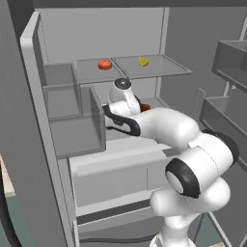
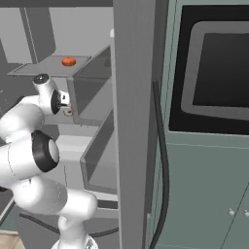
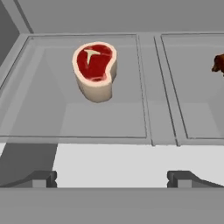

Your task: Gather the lemon wedge and squash from the fridge and place them on a tray on the dining counter. Then gather the chicken drumstick and steak from the fridge and place them on the other tray.

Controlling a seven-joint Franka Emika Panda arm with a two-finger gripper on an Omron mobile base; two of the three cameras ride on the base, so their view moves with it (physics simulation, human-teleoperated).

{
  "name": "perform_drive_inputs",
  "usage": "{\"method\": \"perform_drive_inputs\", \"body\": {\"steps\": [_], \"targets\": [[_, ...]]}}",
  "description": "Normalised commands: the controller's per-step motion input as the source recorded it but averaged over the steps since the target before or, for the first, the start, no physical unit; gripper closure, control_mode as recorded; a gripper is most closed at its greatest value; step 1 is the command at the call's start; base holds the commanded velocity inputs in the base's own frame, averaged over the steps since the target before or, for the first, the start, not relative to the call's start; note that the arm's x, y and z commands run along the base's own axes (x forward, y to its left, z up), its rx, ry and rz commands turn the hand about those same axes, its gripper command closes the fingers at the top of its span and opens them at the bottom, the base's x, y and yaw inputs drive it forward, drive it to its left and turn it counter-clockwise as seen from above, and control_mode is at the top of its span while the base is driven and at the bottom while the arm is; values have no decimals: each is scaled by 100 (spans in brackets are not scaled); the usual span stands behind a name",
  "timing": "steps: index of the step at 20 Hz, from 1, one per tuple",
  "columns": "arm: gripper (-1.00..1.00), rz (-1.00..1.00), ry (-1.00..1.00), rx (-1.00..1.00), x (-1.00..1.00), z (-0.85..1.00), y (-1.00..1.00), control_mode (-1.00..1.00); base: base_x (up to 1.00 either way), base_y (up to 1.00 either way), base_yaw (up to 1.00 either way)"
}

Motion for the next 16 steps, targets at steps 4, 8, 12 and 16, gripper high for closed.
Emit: {"method": "perform_drive_inputs", "body": {"steps": [4,8,12,16], "targets": [[-100,11,0,-4,38,-17,14,-100,0,0,0],[-100,10,0,-3,41,-11,8,-100,0,0,0],[-100,6,0,-4,33,-17,10,-100,0,0,0],[-100,1,0,-5,27,-16,15,-100,0,0,0]]}}
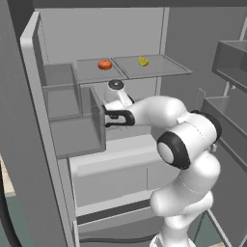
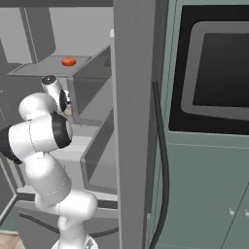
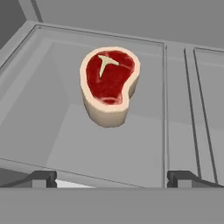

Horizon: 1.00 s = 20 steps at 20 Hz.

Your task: Gather the lemon wedge and squash from the fridge and place them on a tray on the dining counter. Then gather the chicken drumstick and steak from the fridge and place them on the other tray.

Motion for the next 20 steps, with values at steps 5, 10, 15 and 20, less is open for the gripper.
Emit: {"method": "perform_drive_inputs", "body": {"steps": [5,10,15,20], "targets": [[-100,0,0,-6,31,-14,16,-100,0,0,0],[-100,0,0,-5,27,-14,11,-100,0,0,0],[-100,0,0,-1,15,-14,2,-100,0,0,0],[-100,0,0,0,11,-8,0,-100,0,0,0]]}}
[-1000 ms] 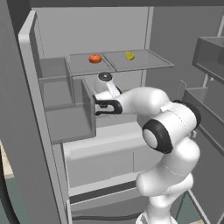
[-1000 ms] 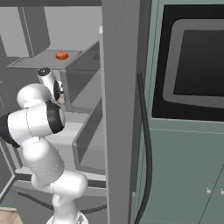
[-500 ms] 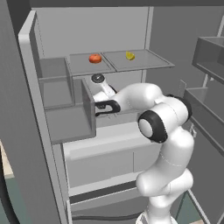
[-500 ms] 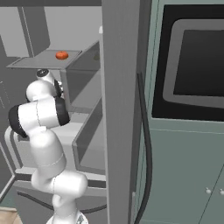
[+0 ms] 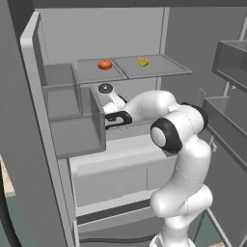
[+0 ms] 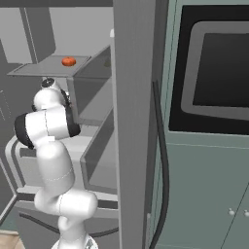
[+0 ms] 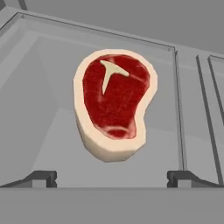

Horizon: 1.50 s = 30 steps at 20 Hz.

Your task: Gather the lemon wedge and squash from the fridge and place them on a tray on the dining counter. Then gather the chicken drumstick and steak from the fridge and place them on the other tray.

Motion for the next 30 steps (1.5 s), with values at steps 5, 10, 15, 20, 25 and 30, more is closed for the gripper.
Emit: {"method": "perform_drive_inputs", "body": {"steps": [5,10,15,20,25,30], "targets": [[-100,0,0,0,30,-3,0,-100,0,0,0],[-100,0,0,0,35,-13,0,-100,0,0,0],[-100,0,0,0,10,-29,10,-100,0,0,0],[100,0,0,0,2,-34,13,-100,0,0,0],[100,0,4,0,-4,-26,8,-100,0,0,0],[100,0,-12,0,-70,-15,0,-100,0,0,0]]}}
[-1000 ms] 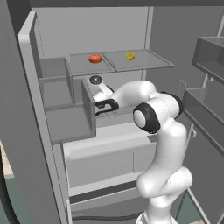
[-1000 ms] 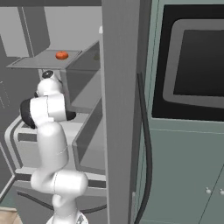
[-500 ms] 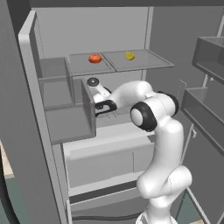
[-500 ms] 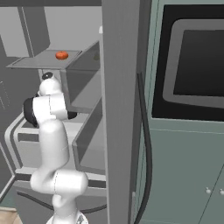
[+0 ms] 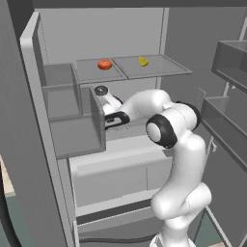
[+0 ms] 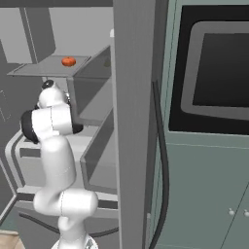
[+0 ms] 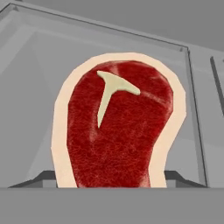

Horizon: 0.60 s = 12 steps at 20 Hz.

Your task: Gather the lemon wedge and squash from the fridge and place them on a tray on the dining counter. Then gather the chicken drumstick and steak from the fridge and place them on the other tray.

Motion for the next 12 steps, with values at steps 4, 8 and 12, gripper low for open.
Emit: {"method": "perform_drive_inputs", "body": {"steps": [4,8,12], "targets": [[100,0,-19,0,-100,-5,0,-100,0,0,0],[100,0,-17,3,-96,12,-3,-100,0,0,0],[100,0,-2,6,-69,60,-1,-100,0,0,0]]}}
